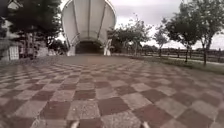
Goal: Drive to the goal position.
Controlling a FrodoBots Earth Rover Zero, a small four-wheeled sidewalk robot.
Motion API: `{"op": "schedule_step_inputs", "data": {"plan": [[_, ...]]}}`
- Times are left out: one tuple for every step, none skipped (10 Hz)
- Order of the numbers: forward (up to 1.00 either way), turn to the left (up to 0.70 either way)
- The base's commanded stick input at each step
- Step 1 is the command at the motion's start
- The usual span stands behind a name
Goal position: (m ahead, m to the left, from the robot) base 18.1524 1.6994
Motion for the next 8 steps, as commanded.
{"op": "schedule_step_inputs", "data": {"plan": [[0.50,0.00],[0.50,0.00],[0.50,0.00],[0.50,0.00],[0.50,0.00],[0.50,0.00],[0.50,0.00],[0.50,0.02]]}}
